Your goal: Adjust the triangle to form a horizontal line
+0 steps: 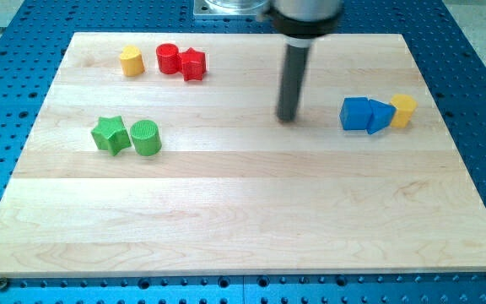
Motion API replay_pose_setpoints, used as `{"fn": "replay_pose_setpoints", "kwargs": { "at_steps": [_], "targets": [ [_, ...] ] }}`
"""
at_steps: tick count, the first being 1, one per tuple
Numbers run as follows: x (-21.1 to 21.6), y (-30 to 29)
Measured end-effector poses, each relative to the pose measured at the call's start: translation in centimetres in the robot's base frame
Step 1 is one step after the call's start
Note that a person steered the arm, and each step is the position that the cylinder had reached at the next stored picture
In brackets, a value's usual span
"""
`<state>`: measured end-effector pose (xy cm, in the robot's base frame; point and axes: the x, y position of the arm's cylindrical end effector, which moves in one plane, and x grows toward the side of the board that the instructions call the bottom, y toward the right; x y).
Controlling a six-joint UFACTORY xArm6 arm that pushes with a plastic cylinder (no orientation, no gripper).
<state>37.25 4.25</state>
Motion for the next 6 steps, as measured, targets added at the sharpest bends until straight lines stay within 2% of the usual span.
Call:
{"fn": "replay_pose_setpoints", "kwargs": {
  "at_steps": [1, 2, 3, 5, 6],
  "targets": [
    [-0.2, 3.4],
    [9.2, 3.8],
    [13.3, 8.8],
    [8.9, 15.0],
    [6.9, 16.4]
  ]
}}
